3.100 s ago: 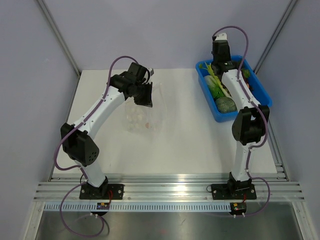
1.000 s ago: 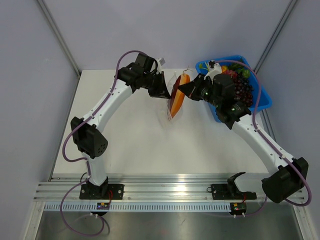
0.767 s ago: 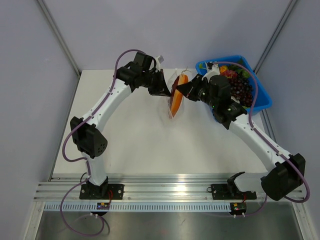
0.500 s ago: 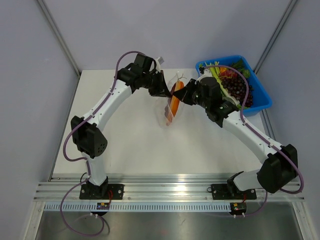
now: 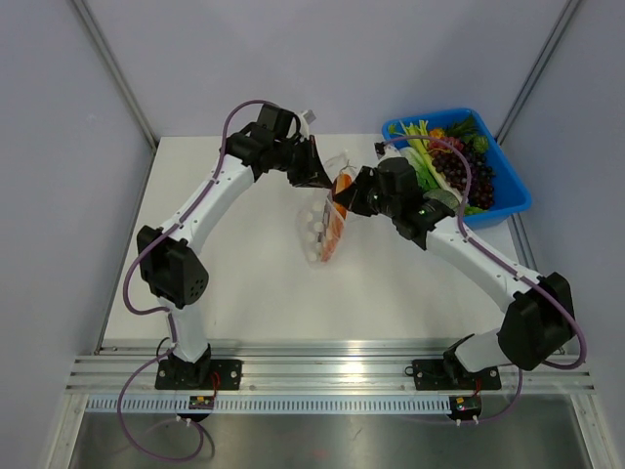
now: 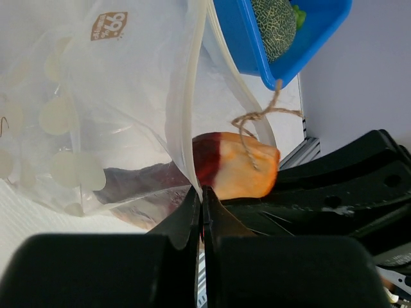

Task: Place the food in the zip-top bag and seal the zipper
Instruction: Place the fake food in the zipper food storage bag.

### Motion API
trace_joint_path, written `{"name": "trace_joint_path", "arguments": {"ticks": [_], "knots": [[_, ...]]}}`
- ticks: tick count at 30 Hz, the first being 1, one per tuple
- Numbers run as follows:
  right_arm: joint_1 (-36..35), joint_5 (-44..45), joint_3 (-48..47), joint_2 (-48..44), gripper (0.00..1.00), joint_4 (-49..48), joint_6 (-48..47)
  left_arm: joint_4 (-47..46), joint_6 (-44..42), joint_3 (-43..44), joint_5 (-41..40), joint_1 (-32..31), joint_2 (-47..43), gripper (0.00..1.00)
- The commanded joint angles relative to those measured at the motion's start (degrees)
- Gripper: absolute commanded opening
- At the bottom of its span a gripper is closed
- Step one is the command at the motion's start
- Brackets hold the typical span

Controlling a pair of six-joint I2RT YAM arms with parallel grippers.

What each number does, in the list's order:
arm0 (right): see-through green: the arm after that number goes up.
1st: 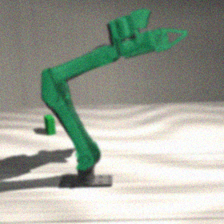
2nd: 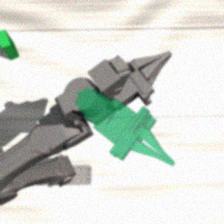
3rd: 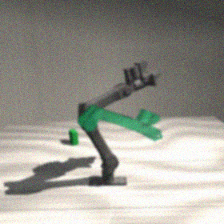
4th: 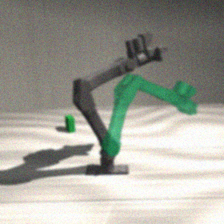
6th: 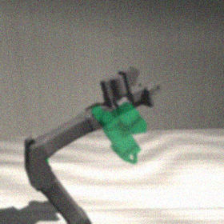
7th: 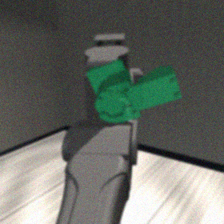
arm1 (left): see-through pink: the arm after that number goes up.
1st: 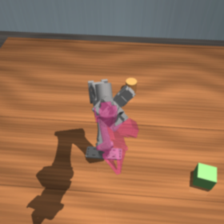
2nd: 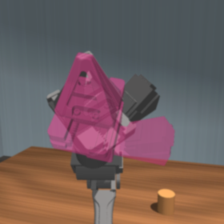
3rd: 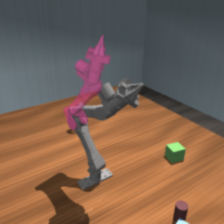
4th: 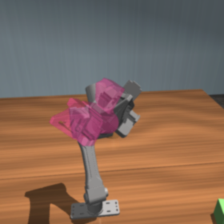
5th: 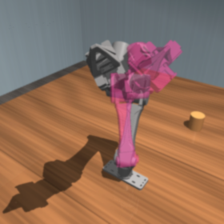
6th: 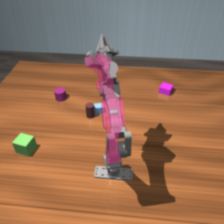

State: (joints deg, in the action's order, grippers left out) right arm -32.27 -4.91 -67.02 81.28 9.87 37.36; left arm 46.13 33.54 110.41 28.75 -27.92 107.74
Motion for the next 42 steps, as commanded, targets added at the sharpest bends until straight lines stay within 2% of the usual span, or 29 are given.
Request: {"name": "trace_joint_path", "arguments": {"ticks": [1, 2, 3, 4, 11, 14, 17, 20, 23, 30, 36, 42], "knots": [[-0.6, 1.39, -1.18, 2.21, 0.02, 2.17, -0.98, -4.21, 0.56, 1.3, 2.8, 0.5, -3.24, 0.0], [-0.69, 1.3, -1.61, 2.74, 0.08, 2.69, -1.06, -4.29, 0.56, 1.3, 3.32, 0.5, -3.15, 0.0], [-0.6, 1.04, -2.4, 3.44, 0.31, 3.48, -1.41, -4.38, 0.65, 1.12, 4.37, 0.5, -3.07, 0.0], [-0.6, 0.87, -2.67, 3.54, 0.37, 3.66, -1.59, -4.29, 0.48, 0.95, 4.64, 0.41, -3.07, 0.0], [-0.69, 0.78, -7.85, -1.11, 0.58, 9.29, -3.96, -3.33, -1.11, -1.33, 3.5, 0.5, -3.68, 0.0], [-0.6, 2.88, -9.52, -5.06, 0.61, 12.27, -5.63, -3.41, -1.28, -2.12, 3.06, 0.5, -3.68, 0.0], [-0.6, 10.06, -9.27, -8.23, 0.66, 14.73, -7.13, -3.68, -1.46, -3.0, 2.71, 0.5, -3.33, 0.0], [-0.6, 16.48, -9.09, -7.89, 0.69, 17.8, -9.06, -3.85, -1.2, -3.36, 2.71, 0.5, -3.07, 0.0], [-0.51, 19.14, -7.51, -6.83, 0.71, 18.61, -9.33, -4.03, -1.02, -3.36, 2.8, 0.5, -3.33, 0.0], [-0.51, 15.55, -0.66, -4.29, 0.69, 15.63, -7.04, -3.59, -1.28, -3.53, 2.19, 0.5, -4.12, 0.0], [0.27, 10.8, 0.4, -1.38, 0.7, 13.87, -5.11, -3.33, -2.16, -5.03, 1.48, 0.5, -6.14, 0.0], [4.49, 3.43, 5.76, -4.28, 0.62, 7.89, 0.07, -2.97, -2.51, -5.29, 1.39, 0.59, -7.11, 0.0]]}}
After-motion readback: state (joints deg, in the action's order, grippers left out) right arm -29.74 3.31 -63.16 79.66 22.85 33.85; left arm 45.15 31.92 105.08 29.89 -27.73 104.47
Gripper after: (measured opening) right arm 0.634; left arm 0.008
